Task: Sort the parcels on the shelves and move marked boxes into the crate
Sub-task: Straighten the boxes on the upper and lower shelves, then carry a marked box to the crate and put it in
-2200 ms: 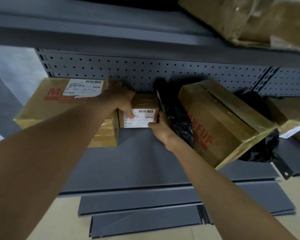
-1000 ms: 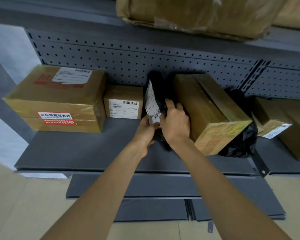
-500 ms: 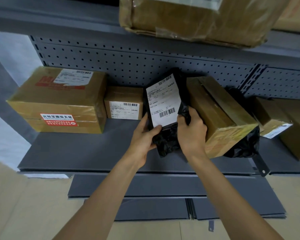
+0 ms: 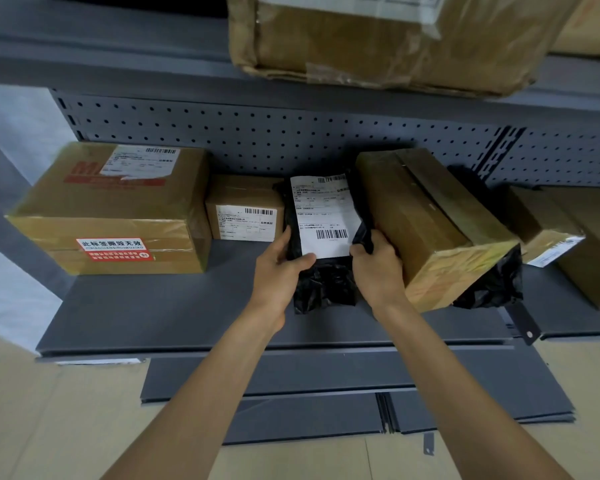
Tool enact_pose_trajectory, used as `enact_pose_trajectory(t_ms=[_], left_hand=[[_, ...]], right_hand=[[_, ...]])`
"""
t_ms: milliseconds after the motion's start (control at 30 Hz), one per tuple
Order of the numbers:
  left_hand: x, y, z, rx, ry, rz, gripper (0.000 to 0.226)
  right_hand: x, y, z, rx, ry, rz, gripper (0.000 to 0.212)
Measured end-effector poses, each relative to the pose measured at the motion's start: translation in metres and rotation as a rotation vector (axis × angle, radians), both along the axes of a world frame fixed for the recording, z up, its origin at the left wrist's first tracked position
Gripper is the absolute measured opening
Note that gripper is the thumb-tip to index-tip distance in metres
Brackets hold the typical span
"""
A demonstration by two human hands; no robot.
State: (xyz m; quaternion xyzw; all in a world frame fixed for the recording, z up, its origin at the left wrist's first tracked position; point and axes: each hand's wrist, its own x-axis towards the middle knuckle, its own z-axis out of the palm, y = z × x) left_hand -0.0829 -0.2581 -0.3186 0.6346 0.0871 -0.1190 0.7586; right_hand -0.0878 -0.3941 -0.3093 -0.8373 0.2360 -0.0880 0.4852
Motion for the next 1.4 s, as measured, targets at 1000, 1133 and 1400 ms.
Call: enact_pose_trajectory(t_ms=[1000,1133,1400], left_hand=[[0.036,-0.035,-0.001,0.855,-0.169,0.096,0.055],[0.007,-0.077,0.022,0.664,-0.422,-0.045,0.057],[-0.034,-0.119,0.027,0.277,-0.359,-0.284,0.100]], right_hand=[[0.021,-0.004,0.050,-0.375,0.048,0.362,0.059],[0.002,-0.052,0.103,-0.536,-0.233,0.227,0.028],[-0.033,-0.148,0.088,-0.172,0.116,-0.060,0.048]])
